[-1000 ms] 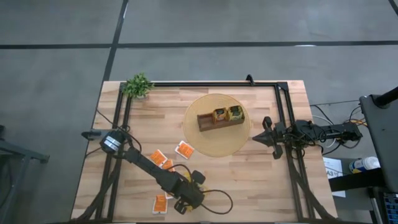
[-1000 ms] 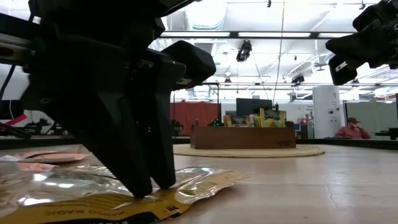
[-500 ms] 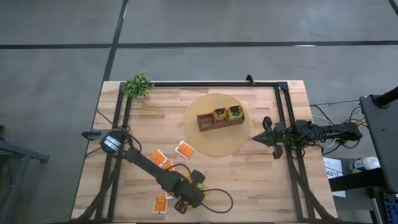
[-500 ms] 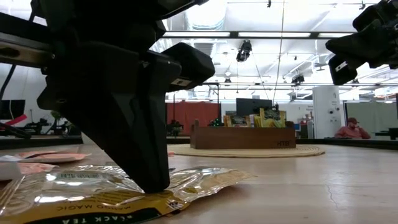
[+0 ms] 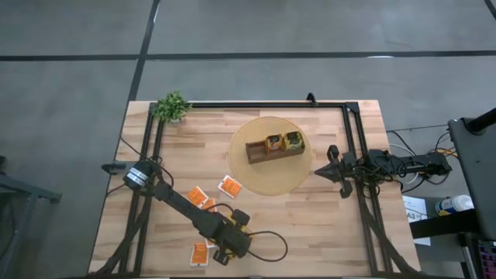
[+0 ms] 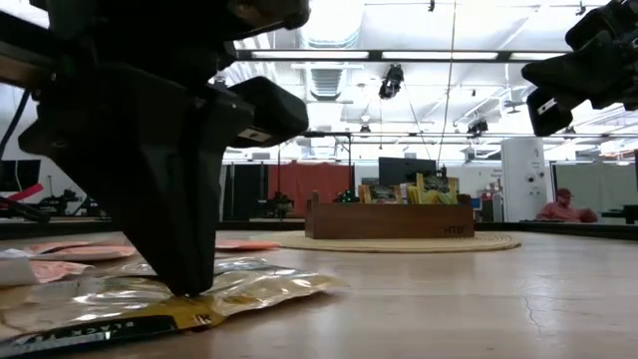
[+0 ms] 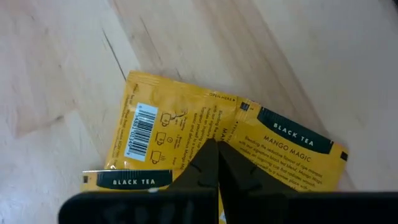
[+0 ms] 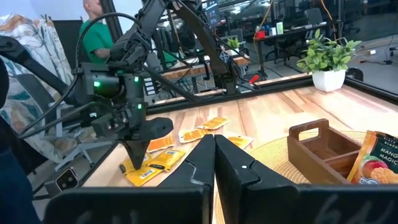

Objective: Pick & Place Tea
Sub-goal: Put the middle orange tea bag into the middle section of the wooden organizer

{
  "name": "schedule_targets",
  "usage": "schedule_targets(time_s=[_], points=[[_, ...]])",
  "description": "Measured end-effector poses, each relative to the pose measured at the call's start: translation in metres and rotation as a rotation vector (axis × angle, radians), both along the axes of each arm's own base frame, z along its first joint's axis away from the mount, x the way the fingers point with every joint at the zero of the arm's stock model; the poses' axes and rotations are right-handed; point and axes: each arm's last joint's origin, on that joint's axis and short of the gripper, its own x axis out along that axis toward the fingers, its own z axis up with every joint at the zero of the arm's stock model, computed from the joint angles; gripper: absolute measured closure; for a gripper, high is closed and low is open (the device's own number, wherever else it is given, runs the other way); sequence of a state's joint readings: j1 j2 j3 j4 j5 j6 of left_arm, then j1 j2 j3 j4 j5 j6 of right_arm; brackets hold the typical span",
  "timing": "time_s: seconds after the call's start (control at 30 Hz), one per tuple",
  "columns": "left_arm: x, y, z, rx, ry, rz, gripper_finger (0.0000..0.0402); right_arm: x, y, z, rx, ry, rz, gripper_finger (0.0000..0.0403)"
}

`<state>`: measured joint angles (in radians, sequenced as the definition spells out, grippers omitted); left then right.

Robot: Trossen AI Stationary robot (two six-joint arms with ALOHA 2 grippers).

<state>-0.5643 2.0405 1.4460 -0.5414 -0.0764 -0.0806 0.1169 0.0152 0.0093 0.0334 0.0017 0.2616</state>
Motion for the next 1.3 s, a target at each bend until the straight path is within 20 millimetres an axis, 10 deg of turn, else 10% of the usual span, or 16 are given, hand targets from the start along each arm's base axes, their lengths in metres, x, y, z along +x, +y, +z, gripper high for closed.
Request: schedule_targets(time_s=[0.43,0.9,1.3], points=[[-0.001,-0.005,0.028,-0.030,-0.068,-0.016,0.0395,0.000,0.000,0.000,0.000,0.000,0.001,0.0394],[0.000,-0.003,0.029,0.027,-0.129,-0.072,0.0208,0.000,0.000,0.000,0.000,0.000,0.001,0.0394],[0.003,-0.003,0.020,0.047,-0.116,-0.145,0.0197,0.000,0.000,0.000,0.000,0.000,0.001,0.0394]])
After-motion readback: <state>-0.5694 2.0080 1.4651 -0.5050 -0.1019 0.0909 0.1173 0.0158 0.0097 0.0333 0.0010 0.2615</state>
